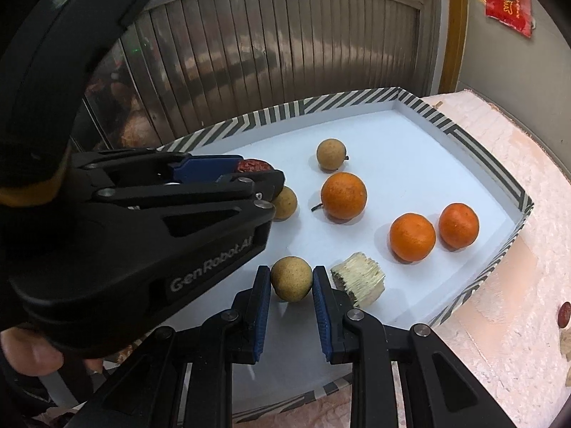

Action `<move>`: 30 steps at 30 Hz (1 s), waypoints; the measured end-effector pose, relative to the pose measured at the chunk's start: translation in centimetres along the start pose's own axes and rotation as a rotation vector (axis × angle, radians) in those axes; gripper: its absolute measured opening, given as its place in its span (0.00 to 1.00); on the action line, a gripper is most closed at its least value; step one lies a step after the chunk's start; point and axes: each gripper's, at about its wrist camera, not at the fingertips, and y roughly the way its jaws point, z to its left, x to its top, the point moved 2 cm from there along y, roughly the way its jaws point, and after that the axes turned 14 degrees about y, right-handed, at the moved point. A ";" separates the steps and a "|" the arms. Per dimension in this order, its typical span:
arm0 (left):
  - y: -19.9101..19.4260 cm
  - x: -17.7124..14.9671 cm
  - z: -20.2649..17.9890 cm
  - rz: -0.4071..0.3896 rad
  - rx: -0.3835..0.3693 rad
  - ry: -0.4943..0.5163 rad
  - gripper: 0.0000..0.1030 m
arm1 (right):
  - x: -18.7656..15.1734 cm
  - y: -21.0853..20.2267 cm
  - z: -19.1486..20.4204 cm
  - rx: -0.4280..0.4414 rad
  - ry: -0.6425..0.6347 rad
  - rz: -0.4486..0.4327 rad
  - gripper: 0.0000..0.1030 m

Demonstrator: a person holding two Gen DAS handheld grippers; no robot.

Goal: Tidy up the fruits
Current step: 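Open both tools to drop the date and tan fruit into the tray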

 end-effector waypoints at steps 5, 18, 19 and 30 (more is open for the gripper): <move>0.0 0.0 0.1 0.009 -0.005 -0.018 0.28 | -0.1 -0.3 -0.3 0.016 0.022 0.001 0.22; -1.5 0.6 -0.4 -0.029 -0.025 -0.046 0.56 | -0.4 -3.5 -1.8 0.034 0.086 -0.060 0.27; -1.6 0.7 -0.7 -0.031 -0.027 -0.043 0.55 | -0.4 -3.9 -2.1 0.035 0.095 -0.068 0.27; -2.5 2.7 -6.4 -0.069 -0.094 0.034 0.56 | -1.7 -8.2 -6.6 -0.017 0.201 -0.154 0.28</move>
